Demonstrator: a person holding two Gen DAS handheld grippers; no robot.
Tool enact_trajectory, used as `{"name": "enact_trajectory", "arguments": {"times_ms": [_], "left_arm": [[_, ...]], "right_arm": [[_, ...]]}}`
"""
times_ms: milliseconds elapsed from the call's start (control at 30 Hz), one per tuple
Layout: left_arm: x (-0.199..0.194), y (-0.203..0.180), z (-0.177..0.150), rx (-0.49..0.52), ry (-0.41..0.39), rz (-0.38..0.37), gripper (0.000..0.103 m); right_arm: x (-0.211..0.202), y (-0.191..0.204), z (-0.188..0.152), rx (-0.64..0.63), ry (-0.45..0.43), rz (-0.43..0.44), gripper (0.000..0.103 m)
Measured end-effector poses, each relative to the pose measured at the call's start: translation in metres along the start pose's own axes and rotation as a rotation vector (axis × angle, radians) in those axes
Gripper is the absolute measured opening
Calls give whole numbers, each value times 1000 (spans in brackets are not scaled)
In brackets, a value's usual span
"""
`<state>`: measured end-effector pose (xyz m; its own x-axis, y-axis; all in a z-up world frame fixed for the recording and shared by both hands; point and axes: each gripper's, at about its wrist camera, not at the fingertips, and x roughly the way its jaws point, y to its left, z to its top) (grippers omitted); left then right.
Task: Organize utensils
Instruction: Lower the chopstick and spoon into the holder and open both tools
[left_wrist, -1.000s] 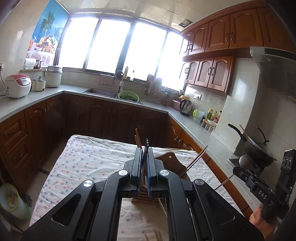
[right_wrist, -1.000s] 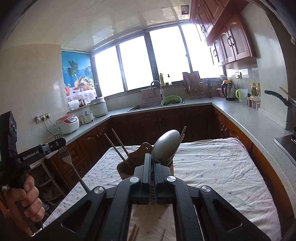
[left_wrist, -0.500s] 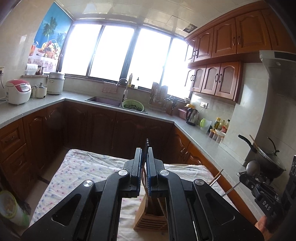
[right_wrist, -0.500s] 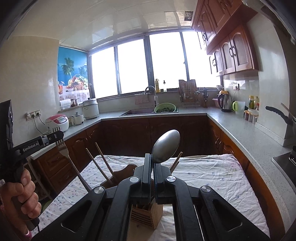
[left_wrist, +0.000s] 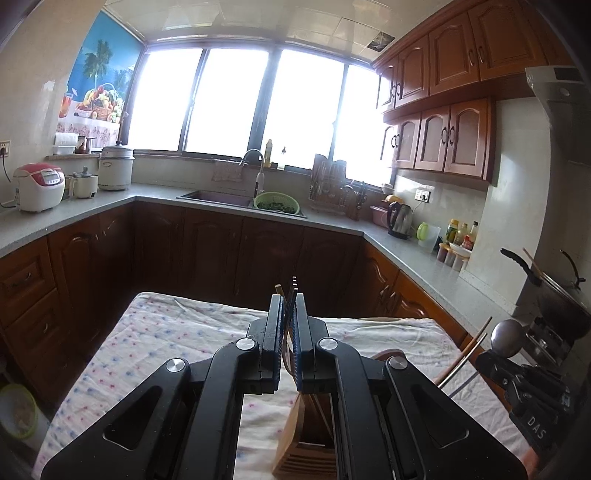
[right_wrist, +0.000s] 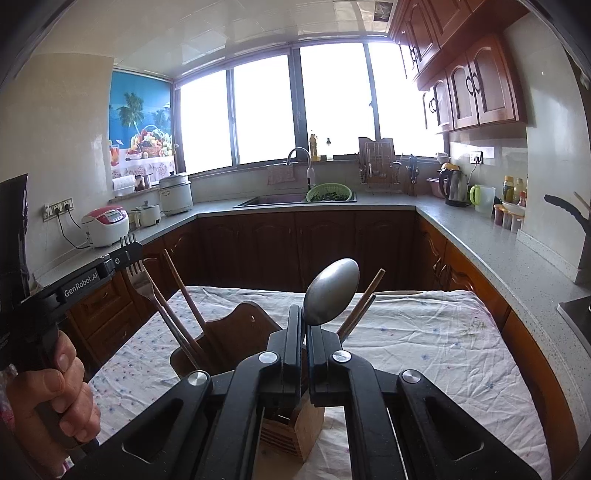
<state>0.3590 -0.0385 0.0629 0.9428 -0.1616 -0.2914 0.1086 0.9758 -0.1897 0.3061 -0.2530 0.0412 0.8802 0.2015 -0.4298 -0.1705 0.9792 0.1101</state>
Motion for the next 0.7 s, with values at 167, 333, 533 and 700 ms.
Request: {"name": "enact_trajectory", "arguments": {"times_ms": [167, 333, 533, 700], "left_arm": [[12, -7, -15, 29, 33, -14, 4], [22, -13, -27, 59, 78, -32, 4], [33, -12, -40, 57, 138, -42, 5], [33, -17, -46, 67, 164, -61, 5]], "right_arm": [[16, 1, -10, -4, 46, 9, 2], [32, 3, -20, -3, 109, 29, 2], [46, -1, -28, 9, 176, 42, 2], [47, -10, -28, 52, 190, 46, 2]]}}
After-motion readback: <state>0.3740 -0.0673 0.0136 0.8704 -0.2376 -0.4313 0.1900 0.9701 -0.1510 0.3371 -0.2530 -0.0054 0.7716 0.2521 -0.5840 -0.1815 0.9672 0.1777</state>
